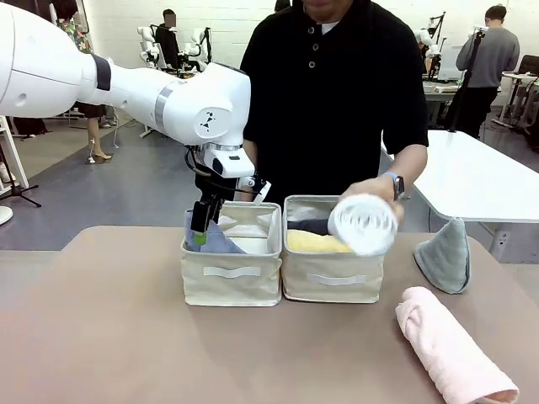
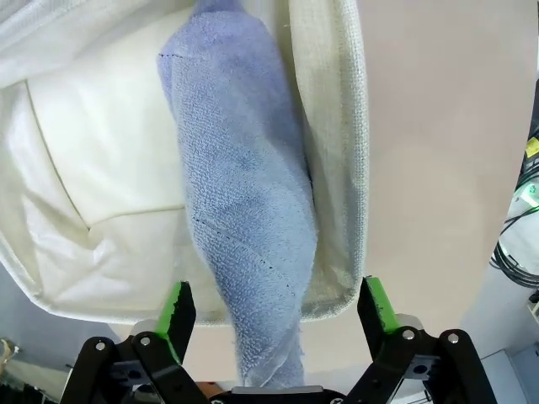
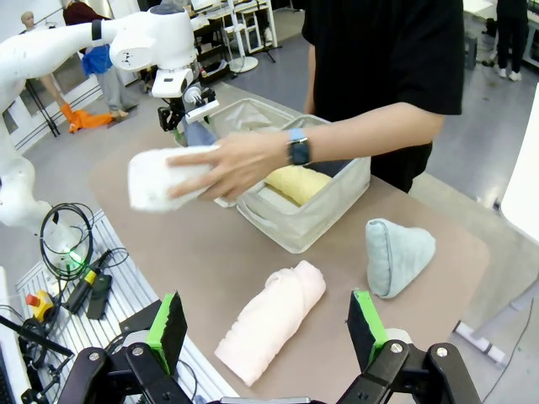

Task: Sort the towels based on their folding style.
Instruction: Pick up one triangle-folded towel and place it in the left Fabric basket.

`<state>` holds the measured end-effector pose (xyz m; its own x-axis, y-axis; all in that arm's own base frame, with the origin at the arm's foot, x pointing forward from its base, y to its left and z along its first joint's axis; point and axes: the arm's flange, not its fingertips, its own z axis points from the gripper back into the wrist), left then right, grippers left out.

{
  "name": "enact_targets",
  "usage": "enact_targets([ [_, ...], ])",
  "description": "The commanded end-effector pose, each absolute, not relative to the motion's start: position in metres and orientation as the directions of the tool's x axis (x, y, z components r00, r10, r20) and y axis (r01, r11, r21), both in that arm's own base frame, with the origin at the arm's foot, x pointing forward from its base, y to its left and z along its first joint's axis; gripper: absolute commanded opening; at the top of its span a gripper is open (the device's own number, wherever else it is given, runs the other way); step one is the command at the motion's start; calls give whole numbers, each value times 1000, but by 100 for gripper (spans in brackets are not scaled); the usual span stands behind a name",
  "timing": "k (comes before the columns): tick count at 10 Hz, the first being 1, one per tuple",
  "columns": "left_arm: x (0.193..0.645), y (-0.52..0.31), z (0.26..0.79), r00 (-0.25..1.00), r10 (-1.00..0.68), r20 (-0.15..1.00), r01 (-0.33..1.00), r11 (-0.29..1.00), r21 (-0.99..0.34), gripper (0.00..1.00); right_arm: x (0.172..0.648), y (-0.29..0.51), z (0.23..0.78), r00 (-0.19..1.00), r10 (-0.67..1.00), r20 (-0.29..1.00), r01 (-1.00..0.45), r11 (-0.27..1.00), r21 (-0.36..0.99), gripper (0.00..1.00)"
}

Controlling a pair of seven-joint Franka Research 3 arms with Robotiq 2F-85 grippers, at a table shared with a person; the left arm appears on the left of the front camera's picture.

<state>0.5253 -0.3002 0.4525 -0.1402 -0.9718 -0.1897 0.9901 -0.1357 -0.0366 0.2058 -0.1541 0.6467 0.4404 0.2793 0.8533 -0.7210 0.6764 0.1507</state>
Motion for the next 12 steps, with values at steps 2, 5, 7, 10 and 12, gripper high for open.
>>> enact_targets([
  [2, 502, -270, 517, -136, -991, -5, 987, -135, -87, 100, 207, -153, 647, 430, 282, 857, -732, 665, 148, 100],
  [5, 437, -147, 615, -118, -952, 281, 993, -110, 46, 100, 207, -153, 647, 430, 282, 857, -732, 665, 148, 100],
  [7, 405, -62, 636, -60, -923, 381, 995, -25, 96, 100, 207, -153, 647, 430, 282, 857, -732, 665, 148, 100],
  [10, 381, -5, 627, 4, -883, 469, 996, 47, 80, 100, 207, -153, 647, 430, 282, 857, -732, 665, 148, 100],
  [12, 380, 14, 637, 18, -895, 447, 995, 59, 77, 100, 207, -153, 647, 430, 282, 857, -732, 665, 148, 100],
])
